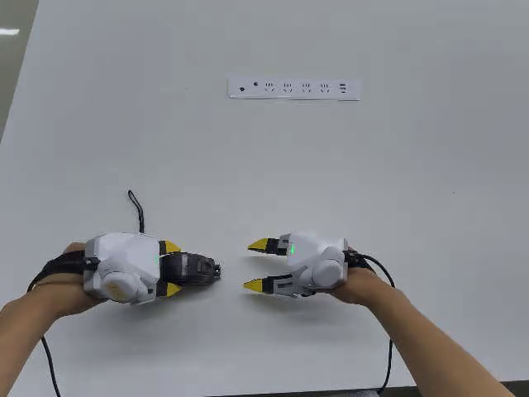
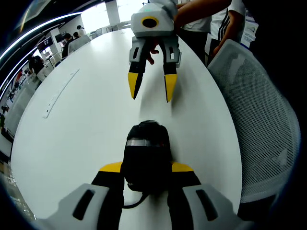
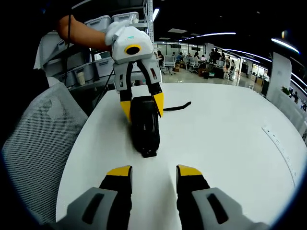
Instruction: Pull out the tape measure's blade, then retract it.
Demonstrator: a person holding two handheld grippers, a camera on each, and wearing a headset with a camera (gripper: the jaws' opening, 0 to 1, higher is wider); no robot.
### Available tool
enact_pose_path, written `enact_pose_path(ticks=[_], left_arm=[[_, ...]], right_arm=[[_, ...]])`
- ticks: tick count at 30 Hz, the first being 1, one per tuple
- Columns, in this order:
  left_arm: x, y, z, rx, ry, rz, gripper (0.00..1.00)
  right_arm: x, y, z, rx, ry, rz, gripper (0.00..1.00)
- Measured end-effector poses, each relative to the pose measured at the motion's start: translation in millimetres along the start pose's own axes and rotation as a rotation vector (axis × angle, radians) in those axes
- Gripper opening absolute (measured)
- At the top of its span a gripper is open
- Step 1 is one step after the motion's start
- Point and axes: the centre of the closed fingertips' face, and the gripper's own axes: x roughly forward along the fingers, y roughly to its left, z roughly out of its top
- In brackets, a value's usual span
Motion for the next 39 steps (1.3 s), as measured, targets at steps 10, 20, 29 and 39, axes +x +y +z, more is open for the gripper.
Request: enact_pose_path(ticks=[10,20,29,39], left_arm=[[0.0,-0.4,-0.3,-0.005,-0.005,-0.008,0.30],[-0.7,-0.7,0.7,-0.008,-0.015,-0.015,0.30],[-0.8,-0.2,0.5,-0.011,-0.018,-0.021,0.30],[-0.9,0.2,0.5,-0.018,-0.028,-0.023,0.30]], right_arm=[[19.5,7.3,1.3,-0.034,-0.004,0.050,0.27],[36.7,9.4,3.4,-0.054,0.001,0.075,0.25],[47.5,11.1,1.4,-0.097,0.017,0.096,0.22],[53.9,10.2,4.0,-0.125,0.005,0.116,0.16]])
